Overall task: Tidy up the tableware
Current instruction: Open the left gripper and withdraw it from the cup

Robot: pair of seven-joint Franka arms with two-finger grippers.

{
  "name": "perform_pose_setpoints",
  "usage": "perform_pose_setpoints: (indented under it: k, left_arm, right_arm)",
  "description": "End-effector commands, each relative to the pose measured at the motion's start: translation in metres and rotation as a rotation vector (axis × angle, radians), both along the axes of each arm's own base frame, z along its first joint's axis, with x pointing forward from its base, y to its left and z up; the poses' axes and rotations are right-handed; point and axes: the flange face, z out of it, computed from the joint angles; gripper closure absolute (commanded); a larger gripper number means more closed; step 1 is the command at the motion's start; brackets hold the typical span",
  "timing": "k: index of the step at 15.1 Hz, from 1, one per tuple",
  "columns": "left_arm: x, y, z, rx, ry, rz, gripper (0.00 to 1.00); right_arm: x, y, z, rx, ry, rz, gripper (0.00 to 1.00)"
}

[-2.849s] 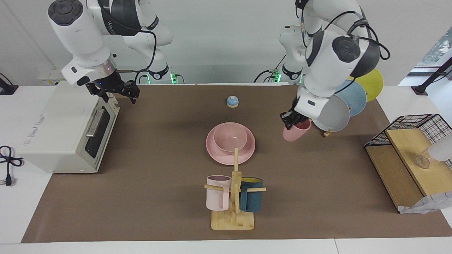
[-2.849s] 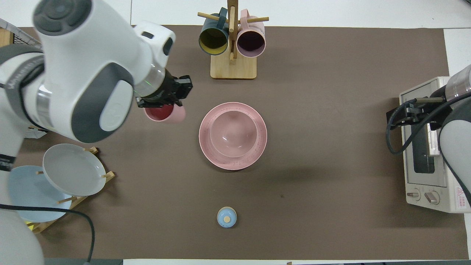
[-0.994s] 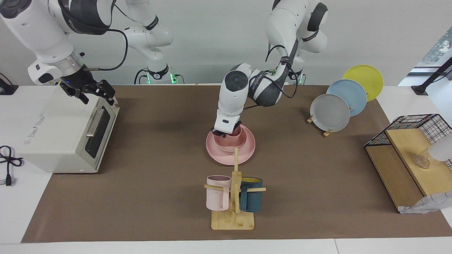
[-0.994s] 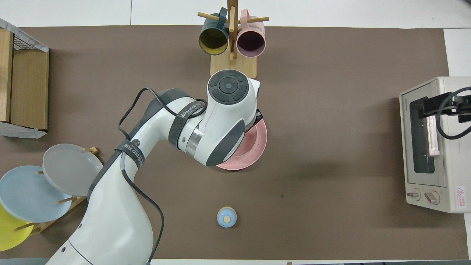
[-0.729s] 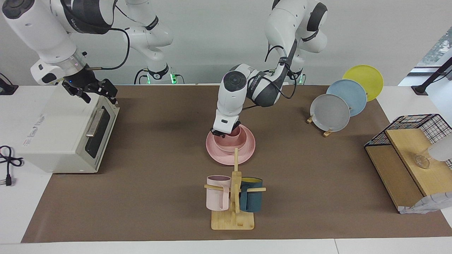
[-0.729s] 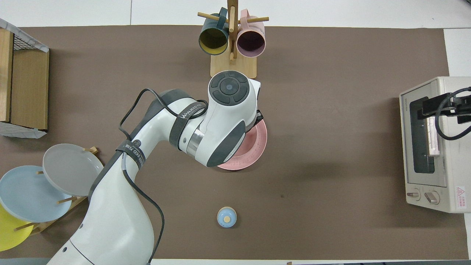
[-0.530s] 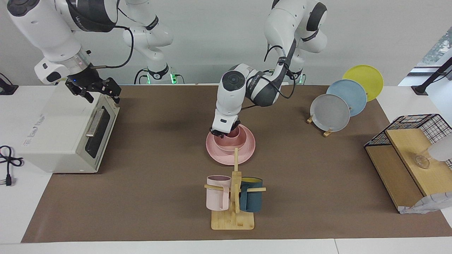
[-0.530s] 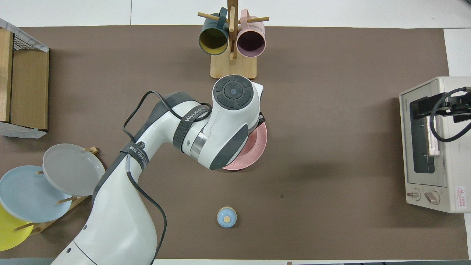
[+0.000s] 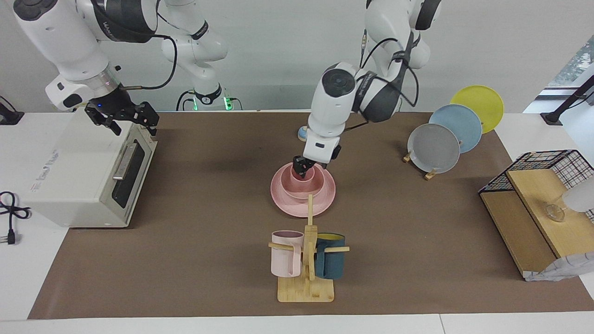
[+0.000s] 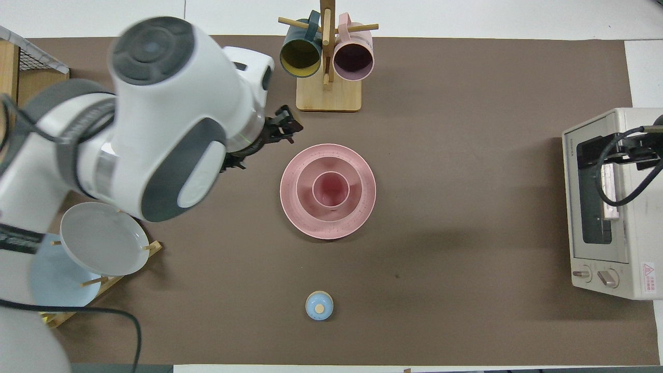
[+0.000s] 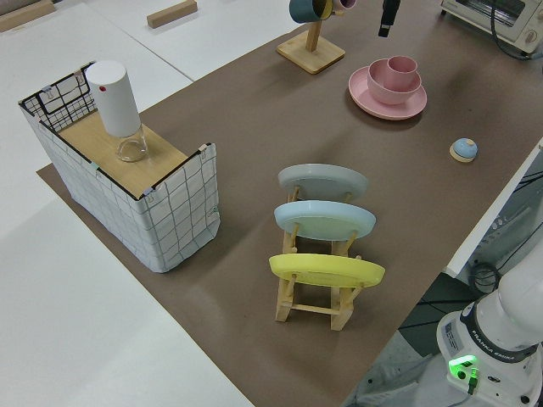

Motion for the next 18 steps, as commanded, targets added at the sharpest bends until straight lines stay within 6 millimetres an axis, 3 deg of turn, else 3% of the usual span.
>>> perform_pose_setpoints:
  k: [1, 5, 7, 10, 15, 18]
  left_arm:
    - [0.002, 0.083, 0.04, 0.018, 0.003, -0.065, 0.0]
    - [-0.001, 0.209, 0.062, 0.017, 0.026, -0.237, 0.0]
    - [-0.013, 0.238, 0.06, 0.014, 0.032, -0.289, 0.0]
    - [-0.037, 0.253, 0.054, 0.013, 0.026, -0.347, 0.0]
    - [-0.034, 0.252, 0.068, 0.095, 0.007, -0.372, 0.0]
    - [-0.046, 0.255, 0.075, 0.104, 0.057, -0.375, 0.0]
  right_arm:
    - [-0.001, -0.002, -0.001, -0.006, 0.025, 0.024, 0.0]
    - [-0.003, 0.001, -0.004, -0.003, 0.031, 0.018, 0.0]
    - [-0.003, -0.002, -0.003, -0.003, 0.03, 0.012, 0.0]
    - [-0.003, -0.002, -0.004, -0.002, 0.031, 0.012, 0.0]
    - [-0.003, -0.002, -0.003, -0.001, 0.029, 0.012, 0.0]
    - [-0.003, -0.002, -0.004, -0.001, 0.031, 0.012, 0.0]
